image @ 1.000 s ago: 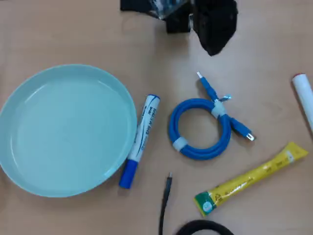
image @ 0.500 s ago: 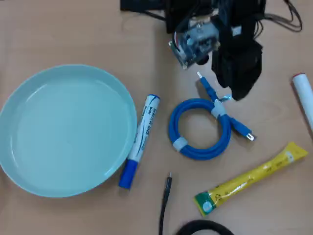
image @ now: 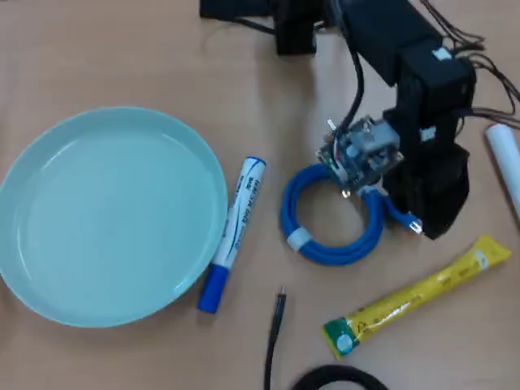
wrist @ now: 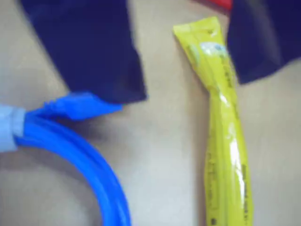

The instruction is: Pick up the yellow coffee stick, then put it in the green bowl

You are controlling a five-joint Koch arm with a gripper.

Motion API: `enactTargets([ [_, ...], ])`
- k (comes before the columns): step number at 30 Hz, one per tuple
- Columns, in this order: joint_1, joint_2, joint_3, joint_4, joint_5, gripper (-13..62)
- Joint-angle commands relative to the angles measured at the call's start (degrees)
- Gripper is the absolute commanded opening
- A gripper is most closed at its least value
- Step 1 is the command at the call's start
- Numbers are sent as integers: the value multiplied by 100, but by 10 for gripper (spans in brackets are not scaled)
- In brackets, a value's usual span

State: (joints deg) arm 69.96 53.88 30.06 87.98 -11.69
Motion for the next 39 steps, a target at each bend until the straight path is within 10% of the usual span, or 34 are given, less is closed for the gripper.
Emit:
enactTargets([
  [1, -105, -167, -861, -246, 18, 188],
  [39, -510, -1714, -1178, -2180, 79, 324],
])
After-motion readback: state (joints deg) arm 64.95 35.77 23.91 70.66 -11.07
